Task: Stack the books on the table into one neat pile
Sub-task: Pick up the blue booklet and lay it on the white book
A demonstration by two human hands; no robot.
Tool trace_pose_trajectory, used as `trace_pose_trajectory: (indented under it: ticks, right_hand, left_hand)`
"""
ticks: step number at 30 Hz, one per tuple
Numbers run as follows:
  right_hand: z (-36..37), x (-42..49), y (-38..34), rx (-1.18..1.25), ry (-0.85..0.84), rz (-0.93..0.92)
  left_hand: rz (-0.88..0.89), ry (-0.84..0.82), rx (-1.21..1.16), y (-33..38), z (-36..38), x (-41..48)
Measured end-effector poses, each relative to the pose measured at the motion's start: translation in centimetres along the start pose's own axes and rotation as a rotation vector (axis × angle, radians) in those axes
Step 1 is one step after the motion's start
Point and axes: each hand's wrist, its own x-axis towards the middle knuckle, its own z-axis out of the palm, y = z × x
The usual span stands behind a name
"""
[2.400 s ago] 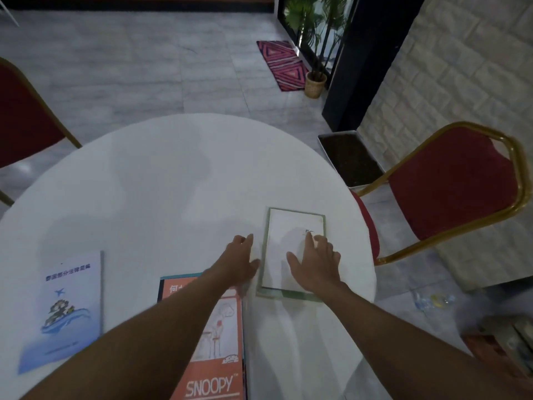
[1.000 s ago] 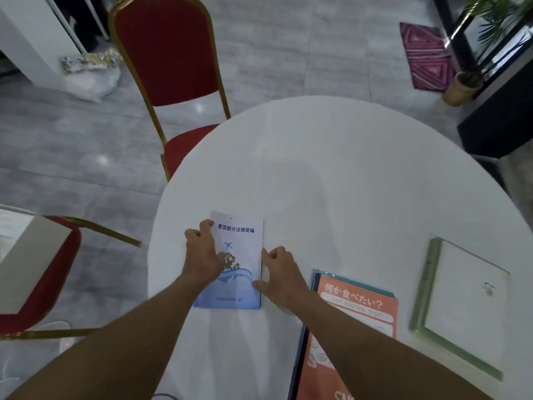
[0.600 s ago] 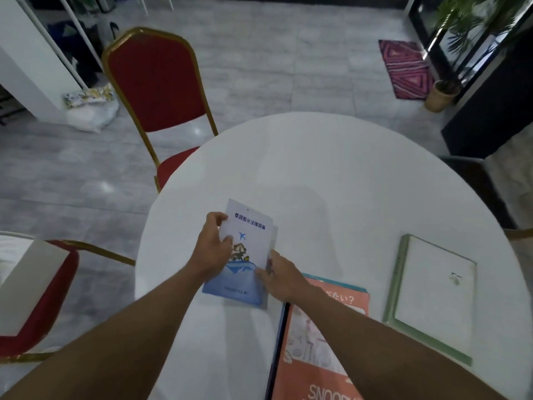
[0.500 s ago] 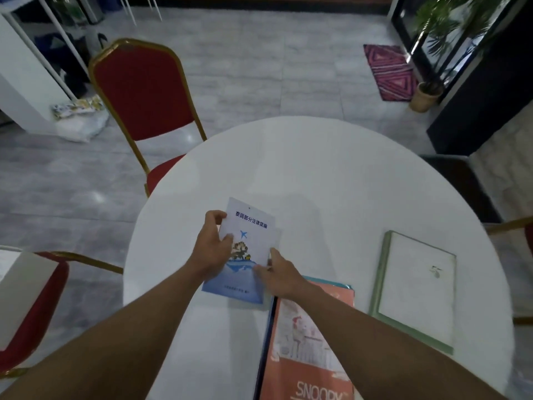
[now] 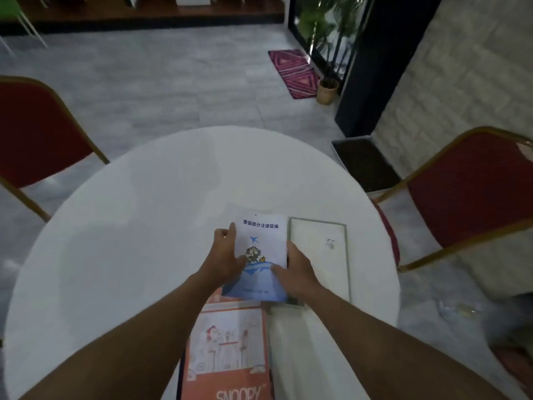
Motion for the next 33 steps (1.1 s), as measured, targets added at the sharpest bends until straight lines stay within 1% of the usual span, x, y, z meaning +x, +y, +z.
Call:
trace_pose_trajectory:
  ticks: [3, 7, 13, 19, 24, 28, 30, 33]
  right_hand:
    - [-3.3, -0.1, 2.9, 0.006, 0.077, 0.034]
    - [-6.3, 0.1, 5.8, -0.017, 0.119, 0.098]
    - [-7.4, 0.1, 8.5, -0.08, 0.15, 0.196]
    - [-6.8, 0.7, 10.0, -0.193, 0.149, 0.231]
    - [-6.9, 0.9, 10.1, -0.337, 0.071, 0.251]
    - [-6.8, 0.9, 10.0, -0.395, 0.008, 0.243]
    - [-6.9, 0.9, 9.9, -0.426, -0.012, 0.252]
    - [-6.9, 0.4, 9.2, -0.478, 0.038, 0.217]
  left_hand:
    - [0.029, -0.062, 0.019, 3.0, 4.1, 1.2]
    - [0.005, -0.116, 0.072, 6.2, 7.9, 2.4]
    - [-0.041, -0.176, 0.156, 8.0, 10.8, 2.9]
    - [-0.048, -0.171, 0.188, 7.9, 12.0, 2.4]
    - [-0.084, -0.196, 0.17, 8.2, 12.4, 2.2]
    - [-0.11, -0.246, 0.198, 8.7, 12.1, 2.5]
    - [-0.088, -0.301, 0.223, 8.6, 11.5, 2.7]
    - [-0.059, -0.327, 0.216, 8.0, 10.0, 2.2]
